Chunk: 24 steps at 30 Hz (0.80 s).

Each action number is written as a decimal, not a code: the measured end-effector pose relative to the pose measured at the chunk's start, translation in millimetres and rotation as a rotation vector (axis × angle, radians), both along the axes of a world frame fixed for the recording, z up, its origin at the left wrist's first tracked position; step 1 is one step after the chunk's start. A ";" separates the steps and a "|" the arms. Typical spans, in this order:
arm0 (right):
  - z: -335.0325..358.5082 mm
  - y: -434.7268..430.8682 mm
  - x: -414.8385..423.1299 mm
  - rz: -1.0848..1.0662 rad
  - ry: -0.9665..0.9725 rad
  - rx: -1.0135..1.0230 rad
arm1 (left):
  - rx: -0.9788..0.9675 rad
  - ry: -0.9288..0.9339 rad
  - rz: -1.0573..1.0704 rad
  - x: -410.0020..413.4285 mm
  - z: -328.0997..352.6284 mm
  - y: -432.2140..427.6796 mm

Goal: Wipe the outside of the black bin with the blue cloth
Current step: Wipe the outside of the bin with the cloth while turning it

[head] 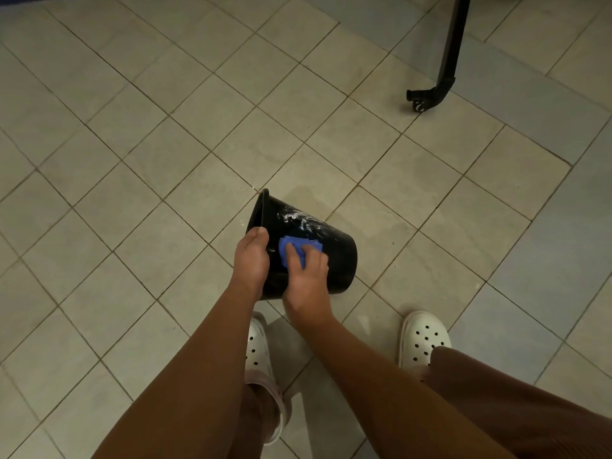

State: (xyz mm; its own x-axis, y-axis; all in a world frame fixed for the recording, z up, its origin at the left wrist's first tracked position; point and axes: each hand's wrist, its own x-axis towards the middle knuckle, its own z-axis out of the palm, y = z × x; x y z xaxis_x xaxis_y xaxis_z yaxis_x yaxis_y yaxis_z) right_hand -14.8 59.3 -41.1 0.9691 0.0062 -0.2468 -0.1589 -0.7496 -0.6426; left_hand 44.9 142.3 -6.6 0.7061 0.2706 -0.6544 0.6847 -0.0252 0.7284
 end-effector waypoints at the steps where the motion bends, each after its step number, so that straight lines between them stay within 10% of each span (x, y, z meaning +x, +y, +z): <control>1: 1.1 3.8 -0.9 0.033 -0.050 0.008 | -0.002 -0.003 -0.001 -0.6 -0.5 1.6; 24: 2.8 -22.4 30.8 -0.077 0.151 -0.077 | 0.018 0.000 -0.079 -0.6 -1.1 -4.0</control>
